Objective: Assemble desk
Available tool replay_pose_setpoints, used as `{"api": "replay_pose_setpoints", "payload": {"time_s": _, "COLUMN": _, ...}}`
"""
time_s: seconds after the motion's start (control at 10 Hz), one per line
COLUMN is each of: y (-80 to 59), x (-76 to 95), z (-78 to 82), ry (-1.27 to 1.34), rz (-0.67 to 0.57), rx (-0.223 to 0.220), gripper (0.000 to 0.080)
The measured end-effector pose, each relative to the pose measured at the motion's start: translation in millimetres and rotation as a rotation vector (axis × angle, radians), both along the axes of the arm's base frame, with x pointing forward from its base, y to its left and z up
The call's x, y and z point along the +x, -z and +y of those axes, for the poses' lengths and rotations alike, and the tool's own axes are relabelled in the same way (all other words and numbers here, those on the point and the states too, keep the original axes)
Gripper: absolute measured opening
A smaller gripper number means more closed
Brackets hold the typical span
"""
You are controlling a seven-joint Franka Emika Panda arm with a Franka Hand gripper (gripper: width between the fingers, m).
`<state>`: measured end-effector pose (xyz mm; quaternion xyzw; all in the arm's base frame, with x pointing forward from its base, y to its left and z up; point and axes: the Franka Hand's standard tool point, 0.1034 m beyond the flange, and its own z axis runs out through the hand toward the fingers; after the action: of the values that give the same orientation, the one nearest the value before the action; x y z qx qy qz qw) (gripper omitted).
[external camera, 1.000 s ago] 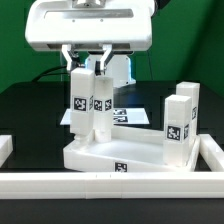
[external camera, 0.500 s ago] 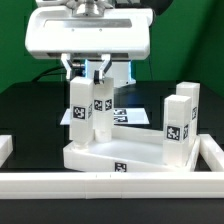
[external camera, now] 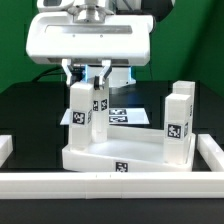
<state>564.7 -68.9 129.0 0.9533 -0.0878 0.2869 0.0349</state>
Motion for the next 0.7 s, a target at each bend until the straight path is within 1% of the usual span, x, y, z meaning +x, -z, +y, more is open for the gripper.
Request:
{"api": "replay_pose_setpoints", "payload": {"time_s": 0.2, "y": 0.1, "x": -0.1, "z": 0.0, "ry": 0.000, "rz": 0.000, "rx": 0.000, "gripper": 0.0288}}
{"api": "replay_pose_setpoints", "payload": {"time_s": 0.3, "y": 0.1, "x": -0.1, "z": -0.1, "ry": 0.000, "rz": 0.000, "rx": 0.000, "gripper": 0.0456}}
{"api": "replay_pose_setpoints", "payload": {"time_s": 0.4, "y": 0.1, "x": -0.1, "z": -0.1, "ry": 0.000, "rz": 0.000, "rx": 0.000, "gripper": 0.0579}}
{"api": "replay_pose_setpoints", "payload": {"time_s": 0.5, "y": 0.1, "x": -0.1, "z": -0.1, "ry": 0.000, "rz": 0.000, "rx": 0.000, "gripper": 0.0579}}
{"api": "replay_pose_setpoints", "payload": {"time_s": 0.6, "y": 0.1, "x": -0.1, "z": -0.1, "ry": 0.000, "rz": 0.000, "rx": 0.000, "gripper": 0.0636}}
{"api": "replay_pose_setpoints", "payload": {"time_s": 0.7, "y": 0.2, "x": -0.1, "z": -0.1, "ry": 0.000, "rz": 0.000, "rx": 0.000, "gripper": 0.0645}}
